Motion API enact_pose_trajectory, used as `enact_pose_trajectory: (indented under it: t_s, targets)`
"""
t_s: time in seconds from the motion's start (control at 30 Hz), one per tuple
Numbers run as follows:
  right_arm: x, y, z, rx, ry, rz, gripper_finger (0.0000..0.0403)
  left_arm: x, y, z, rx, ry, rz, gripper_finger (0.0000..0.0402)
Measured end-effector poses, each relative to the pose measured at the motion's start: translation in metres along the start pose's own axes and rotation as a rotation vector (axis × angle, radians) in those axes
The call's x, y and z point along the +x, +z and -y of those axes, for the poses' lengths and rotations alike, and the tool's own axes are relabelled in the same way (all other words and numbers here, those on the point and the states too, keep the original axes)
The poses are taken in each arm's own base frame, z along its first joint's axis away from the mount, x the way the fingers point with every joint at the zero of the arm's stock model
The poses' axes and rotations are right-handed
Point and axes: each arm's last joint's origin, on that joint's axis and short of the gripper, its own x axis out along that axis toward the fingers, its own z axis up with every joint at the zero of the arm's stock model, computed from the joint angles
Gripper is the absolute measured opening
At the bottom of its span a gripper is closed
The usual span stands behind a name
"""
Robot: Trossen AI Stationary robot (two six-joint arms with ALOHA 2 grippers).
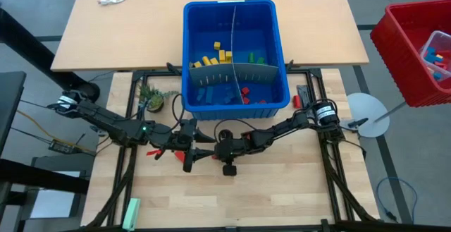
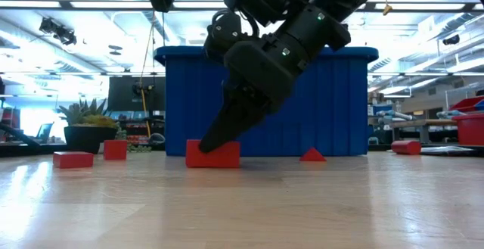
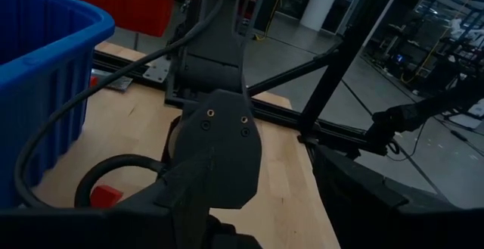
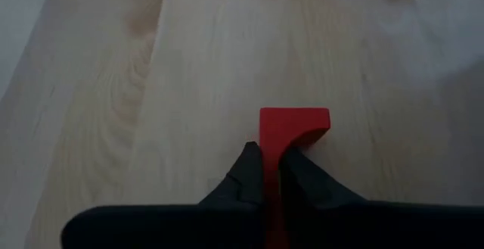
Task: Sort blocks
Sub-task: Put the orange block with the other orange blocks into the blue bin
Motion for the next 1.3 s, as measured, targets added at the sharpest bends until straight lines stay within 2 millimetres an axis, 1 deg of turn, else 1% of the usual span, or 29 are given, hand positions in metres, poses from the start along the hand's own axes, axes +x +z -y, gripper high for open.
enact_pose_trajectory:
  t_s: [0.13, 0.27, 0.37, 0.5, 0.53, 0.6, 0.73, 0.87, 1.07, 1.2, 1.3]
  targets:
    - [-0.008, 0.004, -0.001, 0.013, -0.001, 0.013, 0.0024, 0.000, 0.000, 0.000, 0.000, 0.000, 0.000, 0.0232]
    - [-0.025, 0.012, -0.006, 0.030, 0.011, 0.034, 0.0021, 0.000, 0.000, 0.000, 0.000, 0.000, 0.000, 0.0232]
    - [-0.050, 0.028, -0.013, 0.024, 0.026, 0.111, 0.0013, 0.000, 0.000, 0.000, 0.000, 0.000, 0.000, 0.0232]
    - [-0.082, 0.039, -0.019, 0.015, -0.005, 0.159, 0.0015, 0.000, 0.000, 0.000, 0.000, 0.000, 0.000, 0.0232]
    - [-0.093, 0.043, -0.020, 0.016, -0.017, 0.178, 0.0017, 0.000, 0.000, 0.000, 0.000, 0.000, 0.000, 0.0232]
    - [-0.116, 0.050, -0.018, 0.023, -0.044, 0.215, 0.0018, 0.000, 0.000, 0.000, -0.001, -0.001, 0.001, 0.0232]
    - [-0.157, 0.057, -0.011, 0.039, -0.125, 0.262, 0.0016, 0.000, 0.001, 0.000, 0.002, -0.004, 0.010, 0.0232]
    - [-0.201, 0.063, 0.005, 0.080, -0.222, 0.342, 0.0018, 0.000, 0.001, 0.000, 0.003, -0.003, 0.008, 0.0232]
    - [-0.254, 0.060, 0.044, 0.175, -0.462, 0.388, 0.0018, 0.000, 0.001, 0.000, 0.004, -0.002, 0.006, 0.0232]
    - [-0.278, 0.051, 0.073, 0.238, -0.600, 0.364, 0.0026, 0.000, 0.000, 0.000, 0.004, -0.002, 0.006, 0.0232]
    - [-0.288, 0.044, 0.093, 0.294, -0.663, 0.328, 0.0037, 0.000, 0.000, 0.000, 0.005, -0.002, 0.005, 0.0232]
